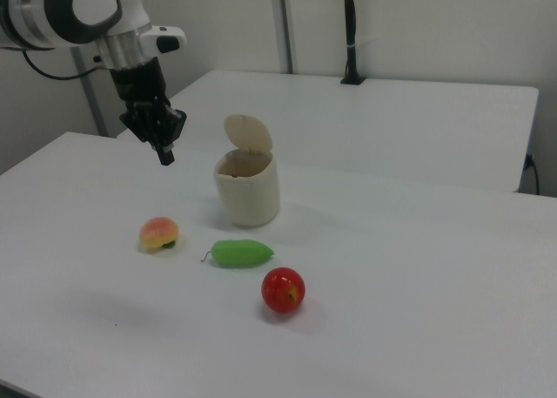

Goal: Close garbage bin
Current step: 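Move the gripper down toward the raised lid of the cream bin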

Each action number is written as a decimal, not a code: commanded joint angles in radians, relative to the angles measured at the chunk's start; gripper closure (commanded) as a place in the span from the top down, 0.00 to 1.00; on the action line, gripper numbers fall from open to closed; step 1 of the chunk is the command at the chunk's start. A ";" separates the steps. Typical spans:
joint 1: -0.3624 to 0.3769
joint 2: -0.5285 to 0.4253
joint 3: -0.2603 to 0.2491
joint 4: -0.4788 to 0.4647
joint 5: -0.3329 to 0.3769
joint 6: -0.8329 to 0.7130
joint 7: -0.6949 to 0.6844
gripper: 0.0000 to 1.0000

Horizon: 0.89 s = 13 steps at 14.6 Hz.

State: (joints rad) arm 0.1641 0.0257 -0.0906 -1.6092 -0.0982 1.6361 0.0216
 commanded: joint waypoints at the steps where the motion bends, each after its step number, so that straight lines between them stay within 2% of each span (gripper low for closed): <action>1: 0.018 -0.017 -0.017 -0.021 0.017 -0.016 -0.023 0.00; 4: 0.018 0.014 -0.017 -0.002 0.020 0.007 -0.022 0.00; 6: 0.015 0.063 -0.017 0.031 0.031 0.080 -0.016 0.00; 13: 0.012 0.184 -0.017 0.032 0.034 0.563 0.043 0.00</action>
State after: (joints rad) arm 0.1646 0.1587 -0.0906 -1.5995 -0.0839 2.0497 0.0343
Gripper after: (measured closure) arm 0.991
